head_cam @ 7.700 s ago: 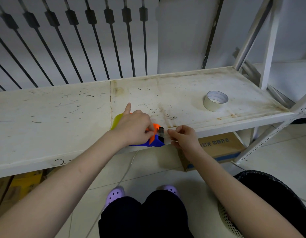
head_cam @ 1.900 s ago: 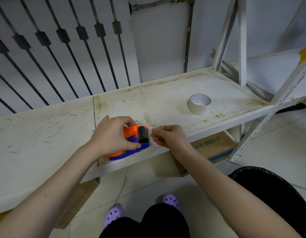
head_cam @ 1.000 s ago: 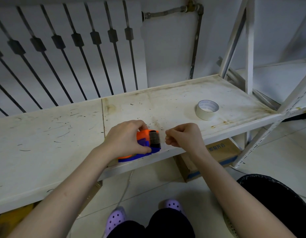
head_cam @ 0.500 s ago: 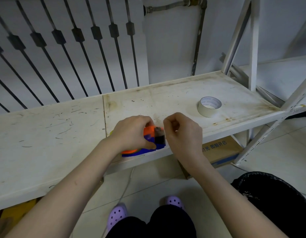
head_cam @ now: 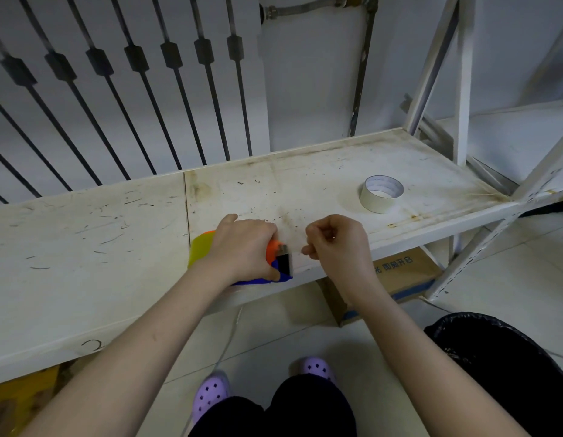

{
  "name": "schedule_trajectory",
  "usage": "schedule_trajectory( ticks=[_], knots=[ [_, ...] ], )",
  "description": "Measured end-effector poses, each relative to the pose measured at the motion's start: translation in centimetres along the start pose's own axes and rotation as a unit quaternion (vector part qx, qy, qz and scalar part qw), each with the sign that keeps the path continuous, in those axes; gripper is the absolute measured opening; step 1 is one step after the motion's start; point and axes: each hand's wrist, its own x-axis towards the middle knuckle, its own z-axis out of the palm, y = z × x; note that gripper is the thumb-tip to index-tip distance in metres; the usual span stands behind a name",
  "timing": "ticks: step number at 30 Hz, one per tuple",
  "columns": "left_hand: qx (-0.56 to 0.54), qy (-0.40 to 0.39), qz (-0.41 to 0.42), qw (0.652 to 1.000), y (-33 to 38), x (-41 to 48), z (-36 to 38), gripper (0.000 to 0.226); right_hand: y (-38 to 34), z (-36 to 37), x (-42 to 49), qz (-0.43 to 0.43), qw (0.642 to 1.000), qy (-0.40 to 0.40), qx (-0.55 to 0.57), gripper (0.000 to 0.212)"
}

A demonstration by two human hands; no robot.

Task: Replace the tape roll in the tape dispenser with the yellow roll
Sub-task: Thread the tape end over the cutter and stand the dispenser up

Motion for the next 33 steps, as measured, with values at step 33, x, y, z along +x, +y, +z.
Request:
schedule_trajectory(
  ticks=[33],
  knots=[
    [-0.014, -0.013, -0.113, 0.993, -2.5, -3.0, -3.0, 0.091, -6.0, 3.1, 0.2, -0.141, 0.99, -0.02, -0.006, 0.015]
  ],
)
